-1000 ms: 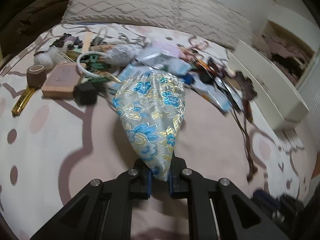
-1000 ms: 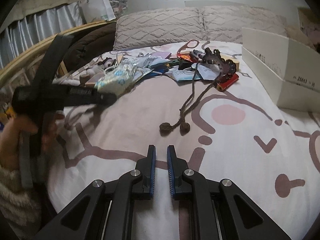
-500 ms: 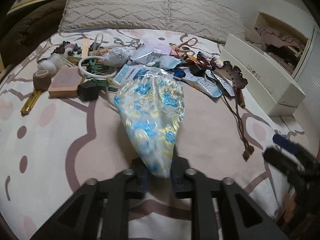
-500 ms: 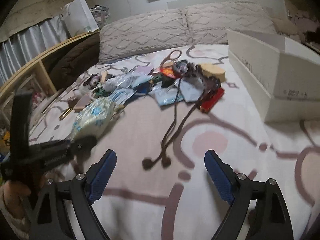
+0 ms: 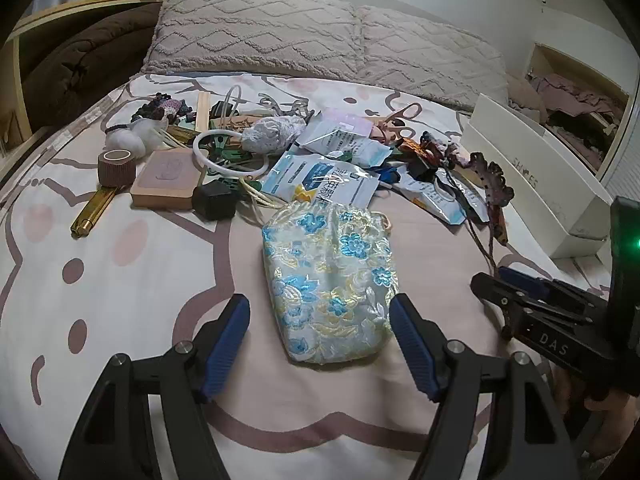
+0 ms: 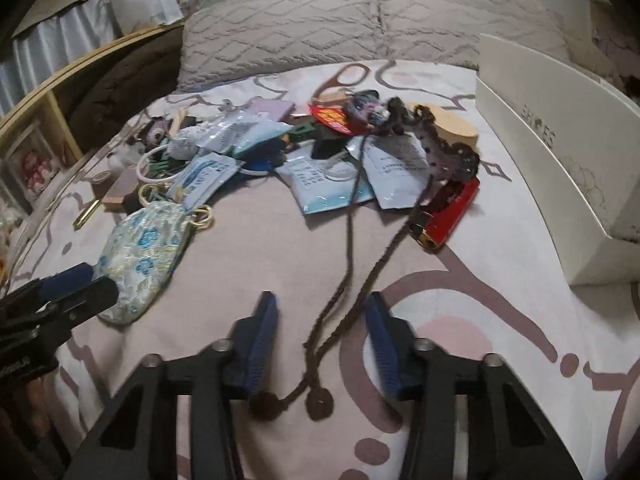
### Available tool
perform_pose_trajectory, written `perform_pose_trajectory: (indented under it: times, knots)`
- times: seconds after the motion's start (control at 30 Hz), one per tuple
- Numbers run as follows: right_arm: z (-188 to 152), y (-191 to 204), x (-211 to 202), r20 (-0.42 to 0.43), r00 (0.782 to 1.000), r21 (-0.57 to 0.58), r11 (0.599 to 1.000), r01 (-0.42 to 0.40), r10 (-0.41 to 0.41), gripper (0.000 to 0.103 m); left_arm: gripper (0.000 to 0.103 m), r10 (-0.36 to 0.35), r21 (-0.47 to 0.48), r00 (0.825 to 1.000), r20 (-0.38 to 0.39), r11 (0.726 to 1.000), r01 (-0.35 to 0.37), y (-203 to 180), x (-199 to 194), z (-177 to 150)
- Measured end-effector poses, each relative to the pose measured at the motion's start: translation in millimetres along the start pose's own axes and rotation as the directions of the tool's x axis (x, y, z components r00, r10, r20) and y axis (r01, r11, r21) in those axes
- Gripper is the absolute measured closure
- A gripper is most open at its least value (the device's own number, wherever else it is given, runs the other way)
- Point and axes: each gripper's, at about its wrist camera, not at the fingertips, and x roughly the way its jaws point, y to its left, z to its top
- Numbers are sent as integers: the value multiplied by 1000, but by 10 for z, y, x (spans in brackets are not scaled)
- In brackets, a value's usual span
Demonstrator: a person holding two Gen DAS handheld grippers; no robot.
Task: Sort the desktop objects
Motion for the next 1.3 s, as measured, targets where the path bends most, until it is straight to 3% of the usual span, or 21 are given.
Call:
perform_pose_trajectory:
  times: [0.07, 0.13, 0.3, 0.57, 1.0, 1.13, 1.3]
  knots:
    - [-14, -18, -25, 12, 1000, 9, 1000, -7, 7, 93, 31, 2, -1, 1000, 4, 1000, -2, -8, 7, 1]
    - [-25, -51, -78, 32, 999, 28, 999, -31, 30, 97, 31, 11, 2, 1000, 6, 1000, -11, -12, 20, -5]
    - [-115, -13, -229, 61, 995, 13, 997, -78, 77, 98, 31, 10, -4, 1000, 5, 1000, -10, -9, 27, -9]
    - [-440, 223, -414, 8, 987, -51, 985, -163, 163, 98, 31, -7, -21, 1000, 16, 1000, 7, 23, -12, 4]
    - [-833, 394, -944, -83, 947, -49, 948, -315, 310, 98, 31, -18, -10, 1000, 25, 1000, 19, -19, -36, -7]
    - [-798, 412, -1060, -64, 948, -74, 946, -315, 311, 98, 31, -11, -4, 1000, 28, 1000, 11, -41, -15, -4]
    - [-454, 331, -1089, 31, 966, -100, 962, -252, 256, 98, 31, -4, -5, 1000, 21, 1000, 4, -32, 17, -4]
